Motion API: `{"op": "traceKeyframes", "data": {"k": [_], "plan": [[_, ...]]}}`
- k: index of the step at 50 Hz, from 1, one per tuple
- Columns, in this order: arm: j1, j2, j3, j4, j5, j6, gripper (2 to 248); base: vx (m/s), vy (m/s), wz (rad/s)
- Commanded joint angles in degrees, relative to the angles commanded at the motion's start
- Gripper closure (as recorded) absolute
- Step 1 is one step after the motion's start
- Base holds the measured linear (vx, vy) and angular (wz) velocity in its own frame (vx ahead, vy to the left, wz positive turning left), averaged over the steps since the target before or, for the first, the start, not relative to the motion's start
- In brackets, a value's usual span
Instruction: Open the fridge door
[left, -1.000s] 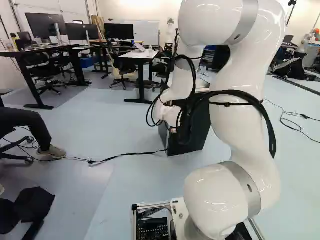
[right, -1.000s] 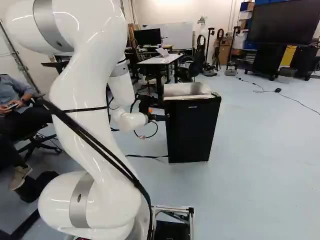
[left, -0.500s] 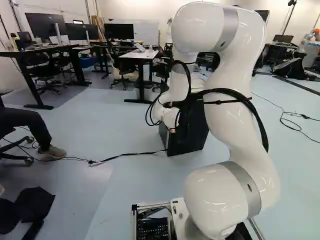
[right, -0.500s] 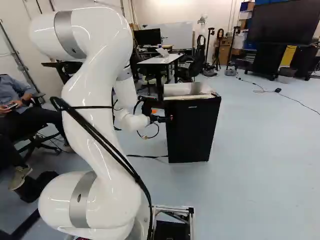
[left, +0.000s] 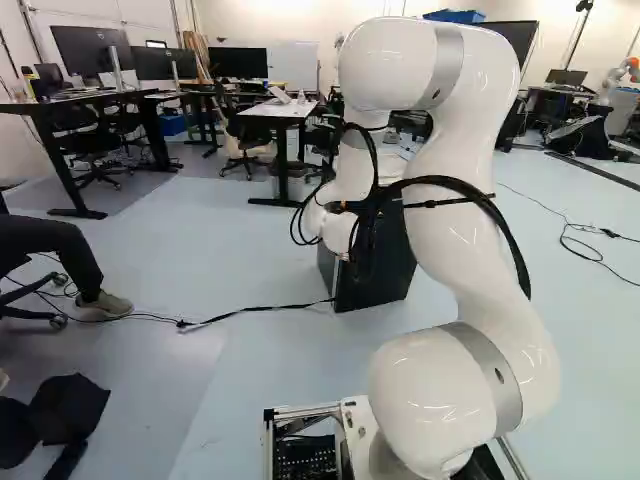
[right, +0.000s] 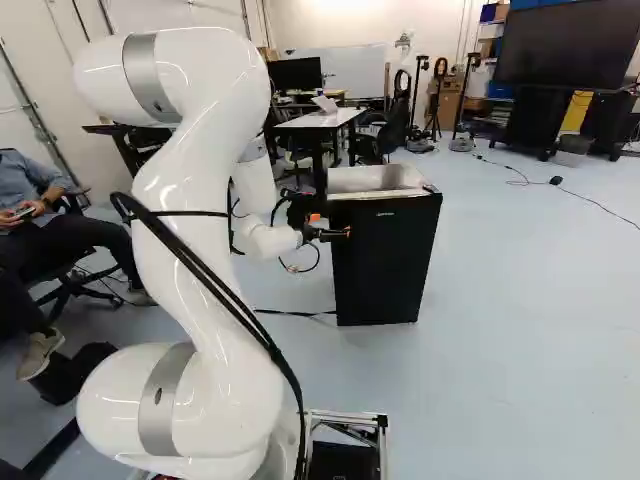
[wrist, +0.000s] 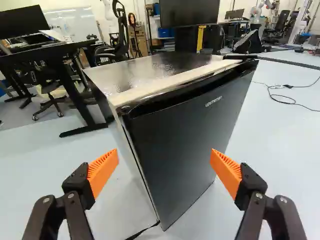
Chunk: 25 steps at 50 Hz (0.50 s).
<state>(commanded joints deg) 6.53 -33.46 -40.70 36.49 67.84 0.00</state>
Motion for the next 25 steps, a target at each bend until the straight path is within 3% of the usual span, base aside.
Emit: {"op": "traceKeyframes", "data": {"k": [25], "plan": [[0.0, -2.2, -3.3, 0.0, 0.0, 0.0, 3, 0.000, 0.000, 0.000]]}}
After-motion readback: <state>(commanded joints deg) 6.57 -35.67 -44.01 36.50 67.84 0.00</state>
